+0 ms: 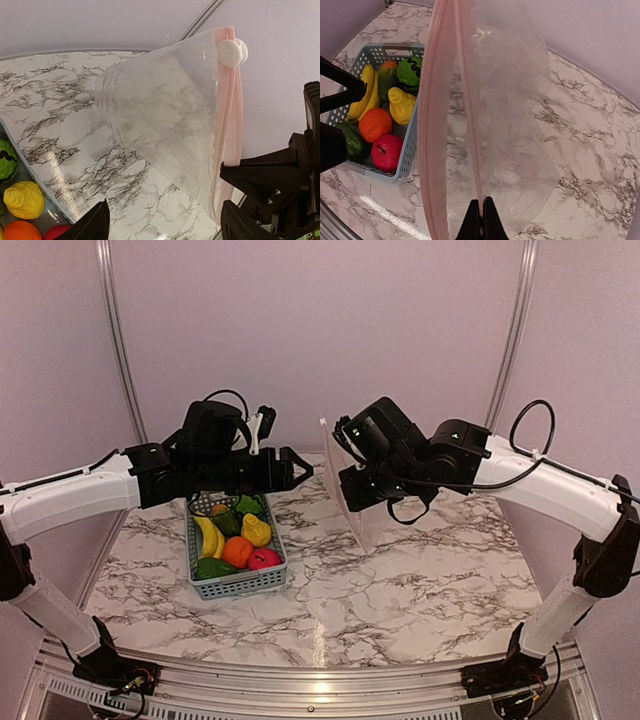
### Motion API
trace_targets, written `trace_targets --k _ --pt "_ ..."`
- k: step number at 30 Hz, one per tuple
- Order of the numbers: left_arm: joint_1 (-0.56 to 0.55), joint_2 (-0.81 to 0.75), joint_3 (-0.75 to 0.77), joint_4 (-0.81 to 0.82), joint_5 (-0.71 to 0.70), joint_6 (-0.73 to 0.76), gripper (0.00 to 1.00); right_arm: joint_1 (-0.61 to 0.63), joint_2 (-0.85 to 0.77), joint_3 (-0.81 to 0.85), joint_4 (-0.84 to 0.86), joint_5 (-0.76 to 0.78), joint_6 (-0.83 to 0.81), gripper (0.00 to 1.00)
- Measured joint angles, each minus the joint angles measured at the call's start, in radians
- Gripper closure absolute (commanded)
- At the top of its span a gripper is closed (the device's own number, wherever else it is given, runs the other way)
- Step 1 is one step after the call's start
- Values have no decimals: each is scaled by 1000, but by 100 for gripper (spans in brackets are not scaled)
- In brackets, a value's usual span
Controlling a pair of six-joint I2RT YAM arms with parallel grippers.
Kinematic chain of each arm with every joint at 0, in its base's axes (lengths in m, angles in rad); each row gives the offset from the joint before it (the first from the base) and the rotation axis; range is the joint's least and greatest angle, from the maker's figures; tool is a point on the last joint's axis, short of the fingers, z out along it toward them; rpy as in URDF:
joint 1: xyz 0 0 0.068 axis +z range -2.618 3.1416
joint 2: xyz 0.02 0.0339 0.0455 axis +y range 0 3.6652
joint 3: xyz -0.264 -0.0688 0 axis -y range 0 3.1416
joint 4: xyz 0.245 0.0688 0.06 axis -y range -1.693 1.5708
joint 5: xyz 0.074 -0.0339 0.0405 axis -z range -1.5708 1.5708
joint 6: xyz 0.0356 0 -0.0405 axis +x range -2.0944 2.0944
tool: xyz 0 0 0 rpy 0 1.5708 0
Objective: Place the food in the zip-top bag and seal the zipper
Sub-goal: Pick up the zipper food storage bag from the center of the board, then open the zipper food storage bag at the center of the board.
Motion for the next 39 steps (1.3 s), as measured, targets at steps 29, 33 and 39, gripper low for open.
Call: trace_targets --k 29,33,39 --pt "-27 120 118 -56 -227 -168 35 -4 89 70 124 -81 11 100" --pt "-29 120 114 -31 -218 -161 30 -5 89 70 117 -70 15 100" --pt "-57 77 -9 140 -219 -108 24 -9 89 70 105 -64 23 100"
